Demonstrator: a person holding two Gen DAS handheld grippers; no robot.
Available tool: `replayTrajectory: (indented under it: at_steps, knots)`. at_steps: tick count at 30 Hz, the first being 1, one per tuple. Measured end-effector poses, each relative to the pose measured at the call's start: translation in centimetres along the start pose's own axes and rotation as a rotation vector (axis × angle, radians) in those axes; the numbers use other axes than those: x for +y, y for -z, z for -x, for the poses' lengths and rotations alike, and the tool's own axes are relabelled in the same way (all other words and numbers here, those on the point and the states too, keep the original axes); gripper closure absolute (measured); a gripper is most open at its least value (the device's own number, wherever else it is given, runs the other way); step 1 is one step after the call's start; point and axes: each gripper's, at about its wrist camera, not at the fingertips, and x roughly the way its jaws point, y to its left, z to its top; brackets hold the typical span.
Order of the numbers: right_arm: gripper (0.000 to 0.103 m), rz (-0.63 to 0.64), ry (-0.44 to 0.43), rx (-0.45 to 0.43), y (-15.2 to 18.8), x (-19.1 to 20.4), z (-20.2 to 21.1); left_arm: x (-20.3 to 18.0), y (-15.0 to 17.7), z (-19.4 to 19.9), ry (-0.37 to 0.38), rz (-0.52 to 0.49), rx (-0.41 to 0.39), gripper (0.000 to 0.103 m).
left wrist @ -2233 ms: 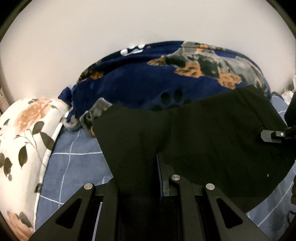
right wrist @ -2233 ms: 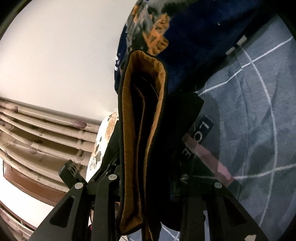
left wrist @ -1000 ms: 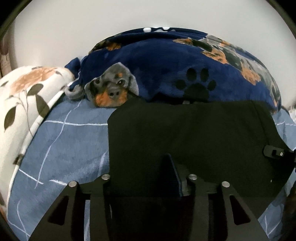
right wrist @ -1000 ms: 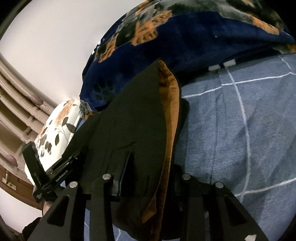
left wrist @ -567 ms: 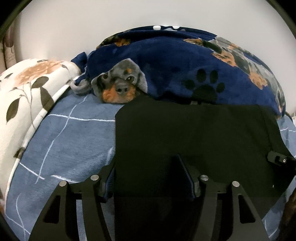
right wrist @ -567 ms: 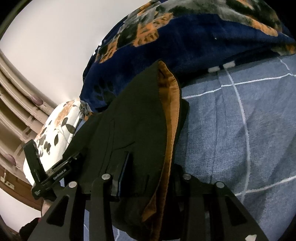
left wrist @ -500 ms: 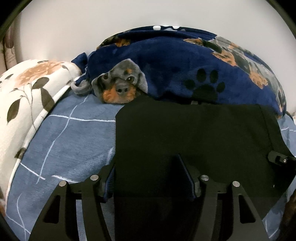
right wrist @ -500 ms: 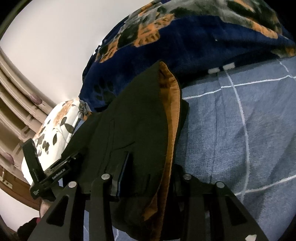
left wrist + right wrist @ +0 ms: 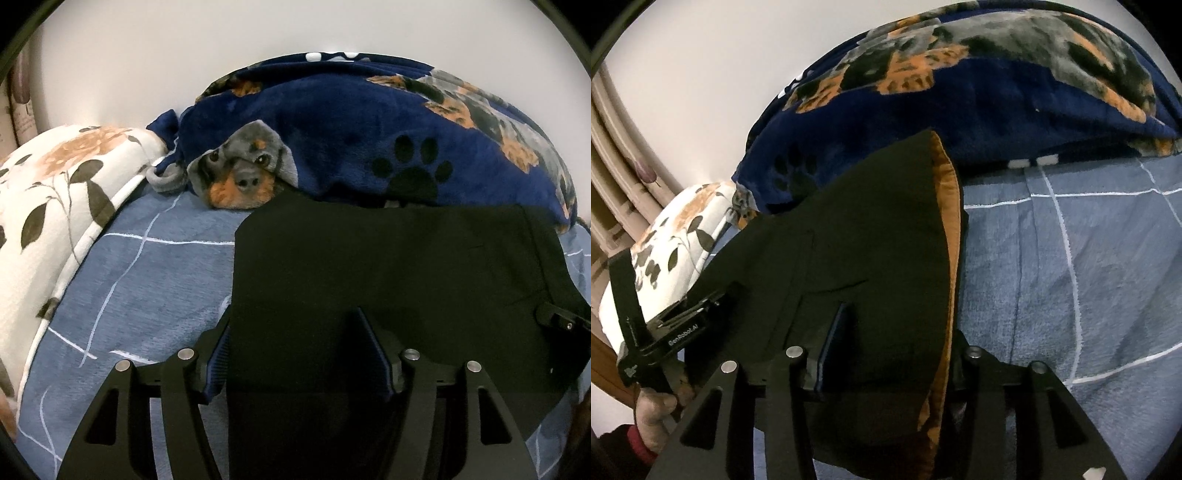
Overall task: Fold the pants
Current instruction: 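Lower the folded black pants onto the sheet with both grippers and press flat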
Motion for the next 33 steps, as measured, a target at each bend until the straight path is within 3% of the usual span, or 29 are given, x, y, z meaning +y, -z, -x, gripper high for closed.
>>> replayTrajectory:
  at_steps: [33]
  knots:
    - [0.055,0.037,0.062,-0.012,0.22,0.96,-0.29,-0.2,0.03,0.0,-0.028,-0.014,-0.005,0.036]
